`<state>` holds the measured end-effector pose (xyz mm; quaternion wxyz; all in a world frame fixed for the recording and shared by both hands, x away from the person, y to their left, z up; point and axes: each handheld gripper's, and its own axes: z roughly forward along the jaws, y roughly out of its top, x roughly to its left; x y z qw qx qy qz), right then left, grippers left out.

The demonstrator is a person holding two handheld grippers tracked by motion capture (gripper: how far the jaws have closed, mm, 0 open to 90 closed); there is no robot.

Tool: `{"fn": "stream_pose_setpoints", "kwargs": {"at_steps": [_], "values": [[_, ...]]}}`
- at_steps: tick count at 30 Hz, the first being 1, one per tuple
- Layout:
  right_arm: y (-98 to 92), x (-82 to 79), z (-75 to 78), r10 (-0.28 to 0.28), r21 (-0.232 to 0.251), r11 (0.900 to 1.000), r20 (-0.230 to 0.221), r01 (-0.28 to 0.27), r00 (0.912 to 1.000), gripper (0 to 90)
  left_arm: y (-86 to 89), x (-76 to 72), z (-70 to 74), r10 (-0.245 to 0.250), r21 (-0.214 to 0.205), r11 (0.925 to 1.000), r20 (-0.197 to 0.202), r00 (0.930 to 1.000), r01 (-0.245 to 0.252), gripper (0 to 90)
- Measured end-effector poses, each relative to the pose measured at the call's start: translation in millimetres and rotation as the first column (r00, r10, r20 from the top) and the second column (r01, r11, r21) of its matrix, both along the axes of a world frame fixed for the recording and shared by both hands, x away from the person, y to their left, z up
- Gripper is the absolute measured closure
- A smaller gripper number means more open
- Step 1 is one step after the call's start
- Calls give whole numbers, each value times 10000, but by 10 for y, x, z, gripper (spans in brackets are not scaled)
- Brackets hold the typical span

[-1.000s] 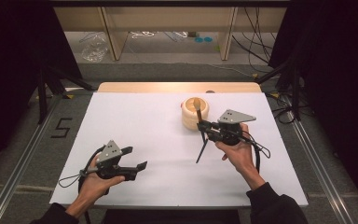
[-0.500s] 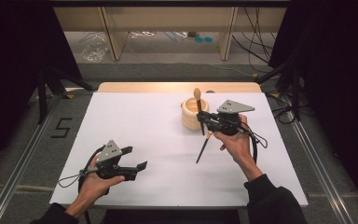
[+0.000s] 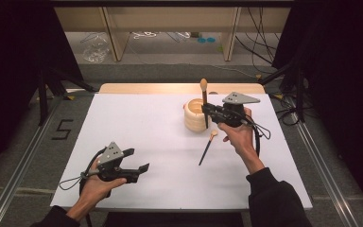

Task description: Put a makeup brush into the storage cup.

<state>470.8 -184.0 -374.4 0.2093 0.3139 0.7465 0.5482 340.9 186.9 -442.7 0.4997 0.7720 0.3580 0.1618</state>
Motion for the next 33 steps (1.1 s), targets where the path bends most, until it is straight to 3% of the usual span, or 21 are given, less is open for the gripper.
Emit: {"fn": "stream_pose_setpoints", "kwargs": {"at_steps": [1,2,3,13,18,19,20,33], "values": [[6,-2,7,-28,98,9999,-274,31,9996,793,0,0,-1,-16,-5,10000,-14,10000,16,192],[0,20,13,-21,73,10000,-117,22,9999,793,-1,1,-2,-21,-1,10000,-25,10000,21,192],[6,23,20,-52,97,9999,-307,55,9995,793,-2,0,-3,-11,-16,10000,-46,10000,11,192],[17,173,109,-292,314,9991,-32,293,9996,793,-3,2,-6,-27,-5,10000,-61,10000,27,192],[29,229,109,-436,383,9983,-257,446,9987,793,-3,0,-5,-37,-23,10000,-64,10000,37,192],[22,246,116,-495,283,9984,-98,498,9987,793,-5,1,-6,-40,-45,10000,-51,10000,40,192],[28,247,123,-481,337,9982,-258,490,9985,793,-2,1,-5,-37,-17,10000,-63,10000,37,192],[58,408,232,-667,543,9962,-246,680,9975,793,-15,1,-13,-165,-64,9998,-75,9998,165,192]]}}
